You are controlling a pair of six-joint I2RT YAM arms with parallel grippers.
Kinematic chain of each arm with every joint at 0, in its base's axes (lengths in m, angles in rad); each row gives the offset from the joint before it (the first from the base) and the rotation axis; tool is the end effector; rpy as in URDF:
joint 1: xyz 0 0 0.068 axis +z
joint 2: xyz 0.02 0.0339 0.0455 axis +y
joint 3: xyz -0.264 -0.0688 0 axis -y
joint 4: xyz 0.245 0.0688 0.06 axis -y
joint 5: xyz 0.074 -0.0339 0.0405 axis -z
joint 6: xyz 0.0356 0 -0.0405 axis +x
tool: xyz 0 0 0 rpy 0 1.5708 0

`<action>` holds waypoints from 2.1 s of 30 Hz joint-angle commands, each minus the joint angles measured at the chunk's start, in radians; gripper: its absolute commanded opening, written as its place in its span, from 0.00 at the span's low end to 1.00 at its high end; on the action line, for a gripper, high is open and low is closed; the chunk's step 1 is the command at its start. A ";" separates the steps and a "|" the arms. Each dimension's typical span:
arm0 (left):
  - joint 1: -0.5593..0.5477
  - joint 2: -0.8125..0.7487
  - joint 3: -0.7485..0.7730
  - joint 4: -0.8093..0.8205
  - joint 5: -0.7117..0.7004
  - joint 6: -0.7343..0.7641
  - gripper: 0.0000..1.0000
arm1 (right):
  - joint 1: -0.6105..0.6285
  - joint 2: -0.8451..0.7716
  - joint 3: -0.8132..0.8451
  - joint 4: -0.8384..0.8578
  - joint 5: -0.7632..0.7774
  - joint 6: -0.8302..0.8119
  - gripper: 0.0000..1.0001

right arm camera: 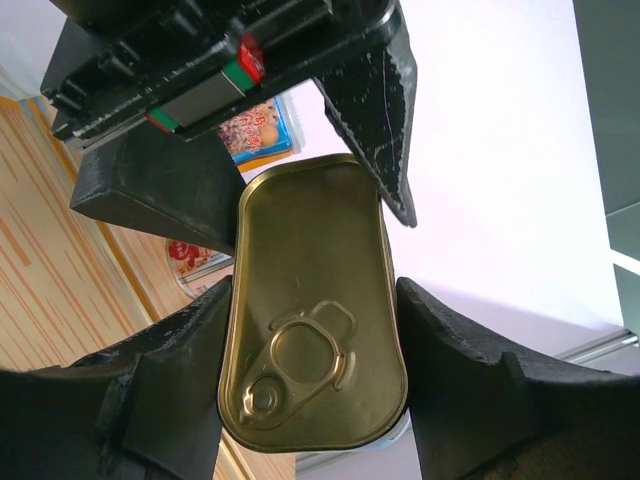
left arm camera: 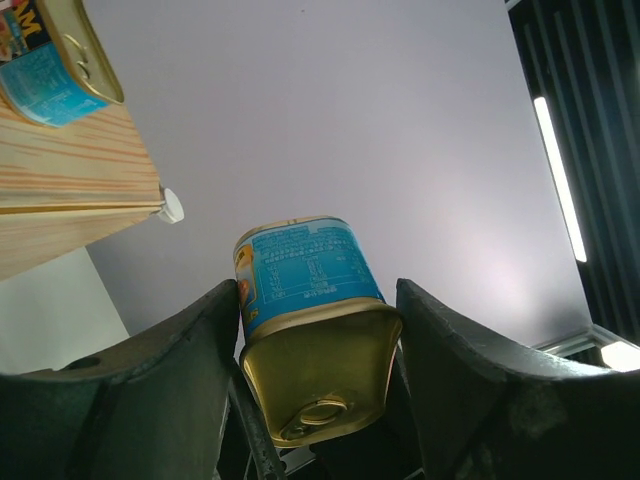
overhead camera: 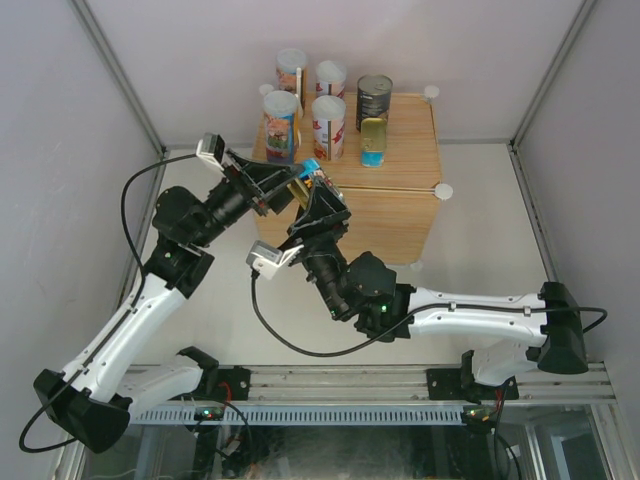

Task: Place and organize the canned foods onto the counter
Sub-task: Place the canned food on the counter.

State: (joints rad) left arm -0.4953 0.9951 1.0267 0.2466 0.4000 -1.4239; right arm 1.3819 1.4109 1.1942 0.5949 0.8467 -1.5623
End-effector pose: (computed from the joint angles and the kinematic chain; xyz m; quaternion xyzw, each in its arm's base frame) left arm 0.1887 -0.1177 0.4320 -0.1225 0.5988 -0.7094 0.3510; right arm 0.0864 0.3101 0.4161 -0.4760 0.3887 -0.2977 0.7305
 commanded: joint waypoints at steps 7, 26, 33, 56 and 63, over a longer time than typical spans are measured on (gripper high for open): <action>-0.002 -0.017 -0.007 0.146 -0.016 -0.014 0.74 | 0.009 -0.059 0.035 0.061 0.019 0.032 0.00; -0.002 -0.043 -0.048 0.140 -0.042 -0.020 0.77 | 0.005 -0.091 0.034 0.066 0.057 0.078 0.00; -0.002 -0.056 -0.065 0.138 -0.055 -0.020 0.77 | -0.014 -0.103 0.035 0.046 0.063 0.110 0.00; 0.004 -0.072 -0.078 0.131 -0.061 -0.014 0.78 | -0.156 -0.137 0.158 -0.083 0.063 0.308 0.00; 0.004 -0.089 -0.095 0.131 -0.065 -0.014 0.78 | -0.232 -0.146 0.205 -0.170 0.056 0.420 0.00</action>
State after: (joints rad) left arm -0.4946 0.9314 0.9581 0.3355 0.3428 -1.4311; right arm 1.1843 1.3098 1.3281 0.4488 0.9260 -1.2457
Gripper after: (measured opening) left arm 0.777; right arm 0.559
